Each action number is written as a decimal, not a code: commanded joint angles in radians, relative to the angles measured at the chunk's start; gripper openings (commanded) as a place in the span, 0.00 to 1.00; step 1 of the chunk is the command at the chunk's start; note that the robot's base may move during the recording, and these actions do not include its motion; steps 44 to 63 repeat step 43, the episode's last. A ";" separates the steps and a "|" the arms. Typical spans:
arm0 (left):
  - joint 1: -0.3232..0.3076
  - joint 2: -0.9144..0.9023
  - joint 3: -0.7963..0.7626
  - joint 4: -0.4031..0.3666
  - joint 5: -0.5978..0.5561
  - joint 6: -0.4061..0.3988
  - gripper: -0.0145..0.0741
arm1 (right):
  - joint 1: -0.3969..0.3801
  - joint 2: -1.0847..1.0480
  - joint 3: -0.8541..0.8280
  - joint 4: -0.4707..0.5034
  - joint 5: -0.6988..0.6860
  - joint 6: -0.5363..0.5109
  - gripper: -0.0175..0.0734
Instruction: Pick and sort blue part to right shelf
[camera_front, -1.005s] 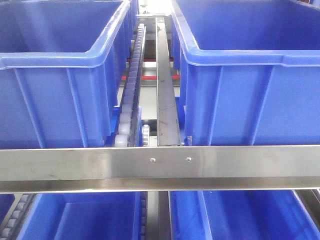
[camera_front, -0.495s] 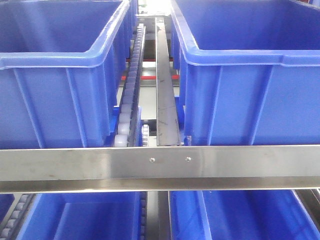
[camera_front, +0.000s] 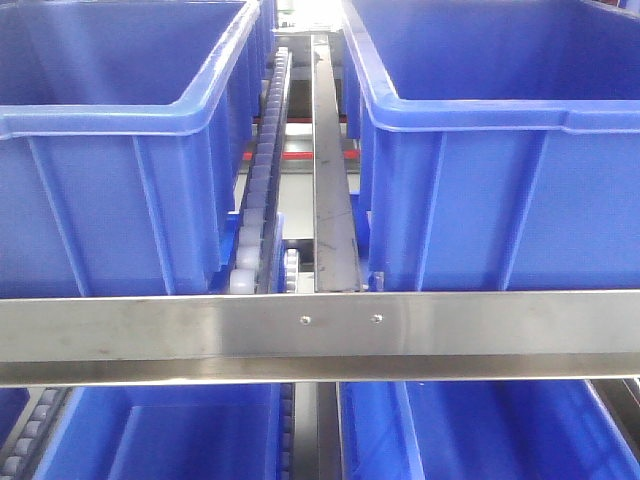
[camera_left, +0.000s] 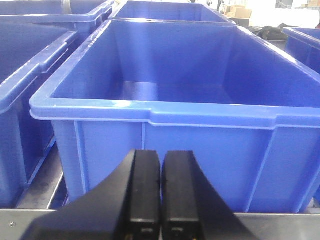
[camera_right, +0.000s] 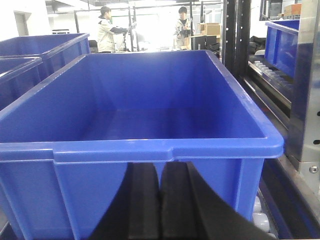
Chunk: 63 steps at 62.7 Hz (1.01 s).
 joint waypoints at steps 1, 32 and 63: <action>-0.007 -0.022 0.022 -0.010 -0.094 0.001 0.30 | 0.001 -0.022 -0.023 -0.008 -0.082 -0.001 0.25; -0.007 -0.022 0.022 -0.010 -0.094 0.001 0.30 | 0.001 -0.022 -0.023 -0.008 -0.082 -0.001 0.25; -0.007 -0.022 0.022 -0.010 -0.094 0.001 0.30 | 0.001 -0.022 -0.023 -0.008 -0.082 -0.001 0.25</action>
